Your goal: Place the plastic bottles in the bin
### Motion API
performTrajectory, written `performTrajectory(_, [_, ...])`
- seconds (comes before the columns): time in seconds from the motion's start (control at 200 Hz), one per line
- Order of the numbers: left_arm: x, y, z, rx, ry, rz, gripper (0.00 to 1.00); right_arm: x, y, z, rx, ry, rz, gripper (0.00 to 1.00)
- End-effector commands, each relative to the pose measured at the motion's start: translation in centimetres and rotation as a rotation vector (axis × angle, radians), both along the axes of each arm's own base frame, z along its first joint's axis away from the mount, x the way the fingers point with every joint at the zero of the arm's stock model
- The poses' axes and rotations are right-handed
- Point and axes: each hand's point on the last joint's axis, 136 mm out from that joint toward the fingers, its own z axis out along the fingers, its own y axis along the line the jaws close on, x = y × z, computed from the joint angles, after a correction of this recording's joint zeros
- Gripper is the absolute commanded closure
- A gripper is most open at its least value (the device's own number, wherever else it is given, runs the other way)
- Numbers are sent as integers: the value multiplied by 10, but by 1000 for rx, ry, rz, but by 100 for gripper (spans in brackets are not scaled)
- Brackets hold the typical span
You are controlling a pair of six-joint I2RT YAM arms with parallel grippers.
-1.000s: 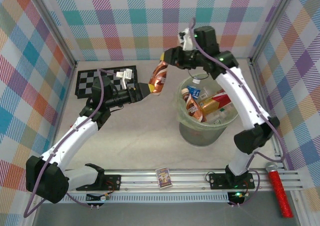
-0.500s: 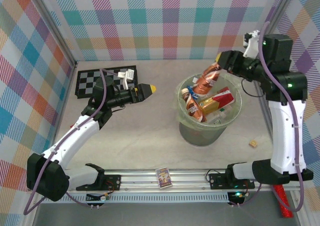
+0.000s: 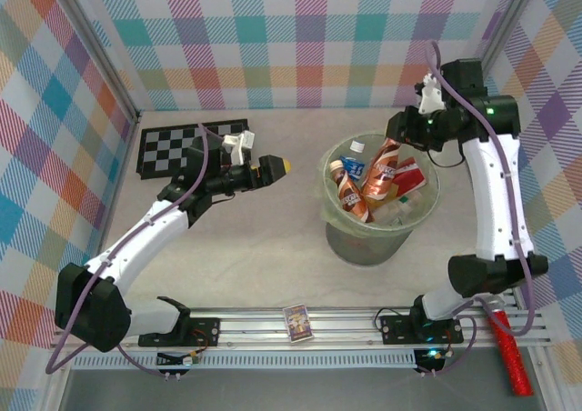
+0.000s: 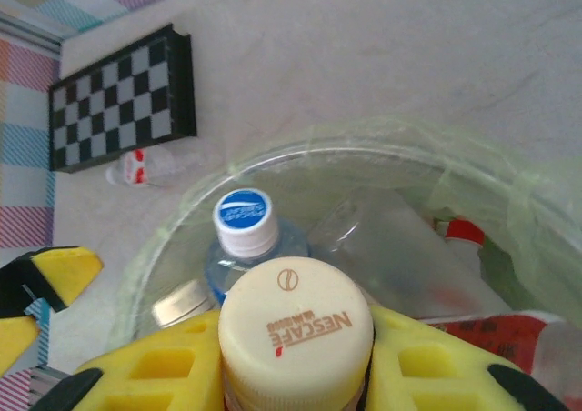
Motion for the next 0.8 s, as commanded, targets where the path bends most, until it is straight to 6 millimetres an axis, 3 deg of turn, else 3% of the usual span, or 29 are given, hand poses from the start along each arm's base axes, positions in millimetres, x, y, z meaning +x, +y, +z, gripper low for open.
performTrajectory(0.0, [3, 2, -5, 36, 9, 13, 2, -1, 9, -6, -3, 24, 47, 80])
performTrajectory(0.185, [11, 9, -21, 85, 62, 56, 2, 10, 8, -21, 32, 62, -43, 71])
performTrajectory(0.3, [20, 19, -39, 106, 146, 100, 3, 11, 9, -26, 46, 87, -65, 51])
performTrajectory(0.39, [25, 24, -50, 96, 198, 118, 4, 9, 4, -19, 29, 74, -79, 42])
performTrajectory(0.485, [27, 27, -55, 82, 215, 127, 4, 3, -9, 1, -29, 30, -110, 36])
performTrajectory(0.585, [29, 30, -57, 84, 218, 137, 4, -3, -16, 23, -63, -21, -124, 36])
performTrajectory(0.65, [30, 31, -58, 87, 221, 142, 4, -5, -10, 32, -61, -47, -104, 43])
performTrajectory(0.75, [33, 32, -61, 91, 228, 149, 4, -9, 24, 26, -61, -31, -9, 51])
performTrajectory(0.795, [35, 33, -62, 92, 234, 156, 4, -8, 37, 12, -75, 14, 27, 53])
